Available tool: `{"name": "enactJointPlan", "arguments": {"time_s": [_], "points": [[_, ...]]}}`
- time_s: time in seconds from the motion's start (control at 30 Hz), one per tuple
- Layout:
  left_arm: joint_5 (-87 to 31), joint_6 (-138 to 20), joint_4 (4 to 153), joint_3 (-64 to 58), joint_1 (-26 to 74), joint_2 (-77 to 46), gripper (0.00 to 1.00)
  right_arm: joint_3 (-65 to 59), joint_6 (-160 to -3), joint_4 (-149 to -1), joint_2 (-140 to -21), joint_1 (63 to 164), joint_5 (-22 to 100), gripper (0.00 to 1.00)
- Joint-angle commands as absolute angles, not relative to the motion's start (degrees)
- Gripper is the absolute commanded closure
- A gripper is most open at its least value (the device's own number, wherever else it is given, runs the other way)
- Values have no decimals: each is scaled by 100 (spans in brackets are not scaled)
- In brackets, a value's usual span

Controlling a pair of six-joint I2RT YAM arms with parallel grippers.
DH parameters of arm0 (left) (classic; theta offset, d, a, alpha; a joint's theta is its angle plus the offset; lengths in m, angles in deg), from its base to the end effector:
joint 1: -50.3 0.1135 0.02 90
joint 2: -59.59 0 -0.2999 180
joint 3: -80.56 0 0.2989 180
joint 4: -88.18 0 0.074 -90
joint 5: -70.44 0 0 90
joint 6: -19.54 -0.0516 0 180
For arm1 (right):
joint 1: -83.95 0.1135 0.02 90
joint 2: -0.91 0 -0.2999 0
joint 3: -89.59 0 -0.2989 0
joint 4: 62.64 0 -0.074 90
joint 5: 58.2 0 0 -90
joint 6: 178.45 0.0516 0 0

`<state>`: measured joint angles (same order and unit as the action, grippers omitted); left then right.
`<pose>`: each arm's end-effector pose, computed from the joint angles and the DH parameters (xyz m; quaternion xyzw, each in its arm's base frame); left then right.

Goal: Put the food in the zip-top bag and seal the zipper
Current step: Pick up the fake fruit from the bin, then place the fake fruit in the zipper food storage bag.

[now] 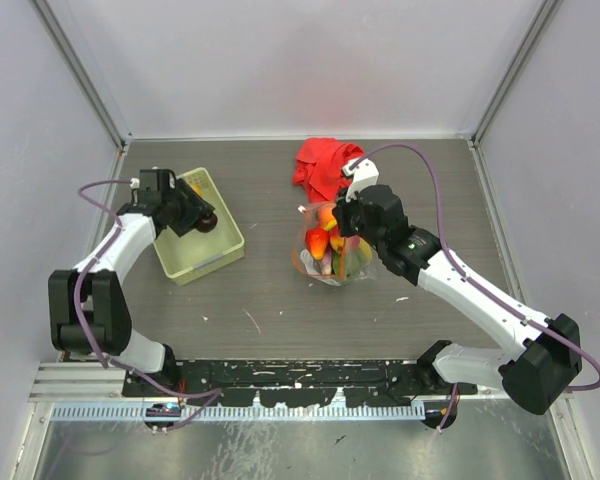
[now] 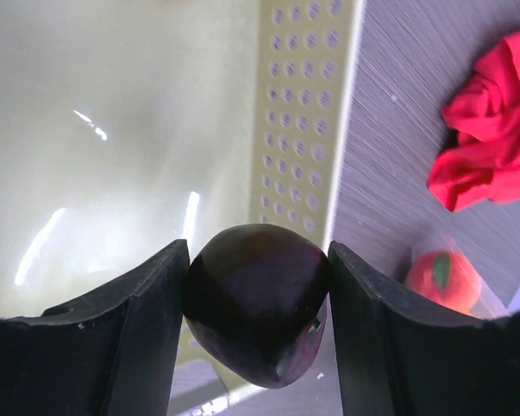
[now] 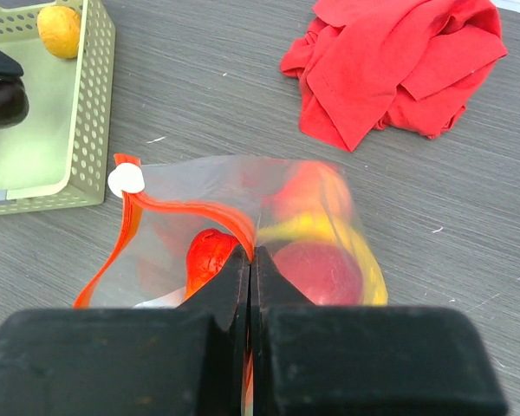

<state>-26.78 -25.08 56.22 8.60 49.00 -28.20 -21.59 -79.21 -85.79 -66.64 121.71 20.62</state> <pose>0.3799 -0.0151 0.2389 -0.3284 0.8715 -0.1963 0.3067 0.2591 0.1880 0.3509 -0.1502 0.8125 0.1483 0.5433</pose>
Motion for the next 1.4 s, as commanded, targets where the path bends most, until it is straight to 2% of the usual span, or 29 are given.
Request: {"name": "enactJointPlan", "arguments": {"time_s": [0.0,0.4,0.7,1.0,1.37], "points": [[-2928,-2652,5805,1033,4565,-2156,54,-2091,-7829,-8169,-6597,12162,2142,100],[-2756,-3079,6024,1377,3370,-746,55,-2126,-7798,-8178,-6495,12163,2161,100],[-2246,-3268,6491,1604,1830,-141,58,-2108,-7781,-8173,-6488,12166,2231,100],[-1173,-3568,6958,1514,293,-242,61,-2109,-7780,-8194,-6442,12165,2232,99],[-786,-4430,8615,1452,-462,-1092,61,-2093,-7710,-8200,-6423,12160,2433,100]]}}
